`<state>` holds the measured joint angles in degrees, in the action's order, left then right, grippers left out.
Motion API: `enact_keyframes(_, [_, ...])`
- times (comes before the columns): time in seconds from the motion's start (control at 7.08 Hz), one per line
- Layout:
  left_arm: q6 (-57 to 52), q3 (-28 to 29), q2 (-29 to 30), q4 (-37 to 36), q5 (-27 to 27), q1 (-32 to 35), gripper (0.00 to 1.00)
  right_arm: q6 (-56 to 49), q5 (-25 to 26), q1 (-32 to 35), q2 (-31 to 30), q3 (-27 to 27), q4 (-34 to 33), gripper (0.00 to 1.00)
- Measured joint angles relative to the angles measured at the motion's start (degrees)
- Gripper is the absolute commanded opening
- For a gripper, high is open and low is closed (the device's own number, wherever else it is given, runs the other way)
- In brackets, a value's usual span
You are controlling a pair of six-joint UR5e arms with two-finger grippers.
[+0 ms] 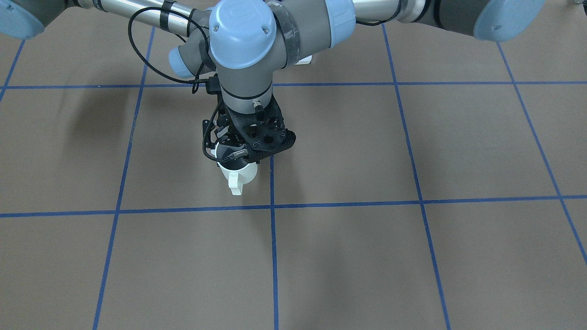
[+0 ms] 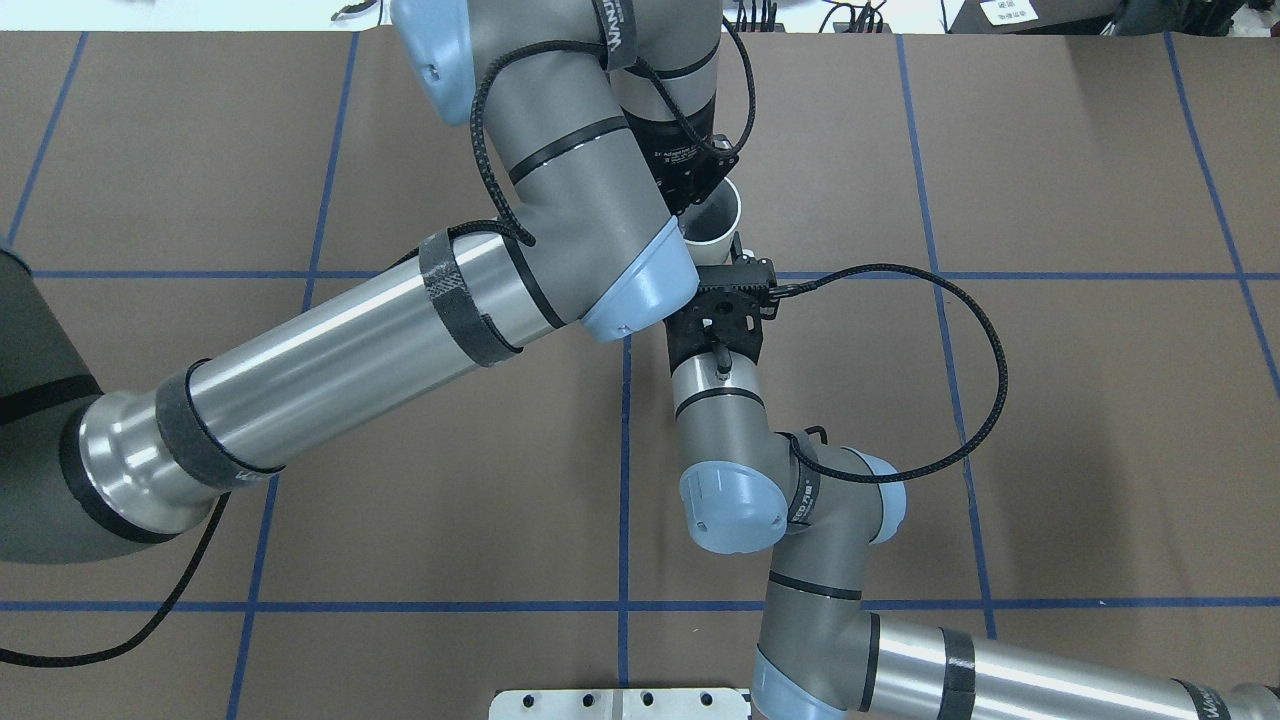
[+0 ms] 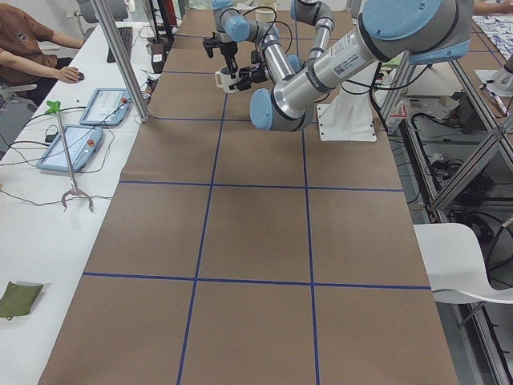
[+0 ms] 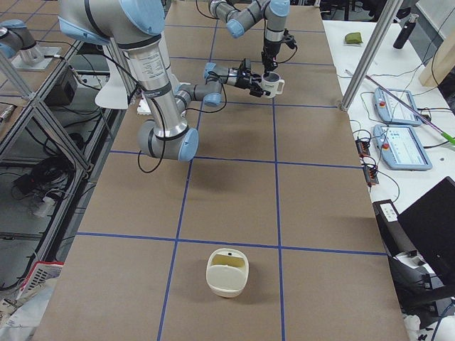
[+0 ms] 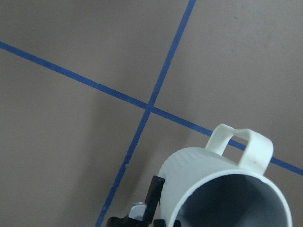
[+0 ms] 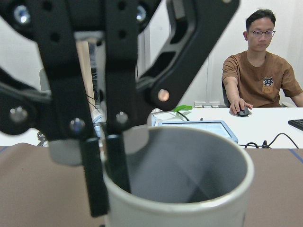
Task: Left arm hands cup to right arm to dump lemon
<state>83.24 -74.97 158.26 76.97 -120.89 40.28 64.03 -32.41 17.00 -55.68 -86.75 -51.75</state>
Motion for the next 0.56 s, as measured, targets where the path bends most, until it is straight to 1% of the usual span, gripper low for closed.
enact_keyframes(0.42, [0.09, -0.58, 0.86, -0.08, -0.70, 1.64, 0.00, -0.41, -0.08, -0.15, -0.69, 0.42, -0.21, 1.00])
enact_keyframes(0.56, [0.13, -0.92, 1.36, -0.10, -2.03, 3.15, 0.00, -0.55, -0.11, -0.39, -1.49, 0.57, -0.26, 1.00])
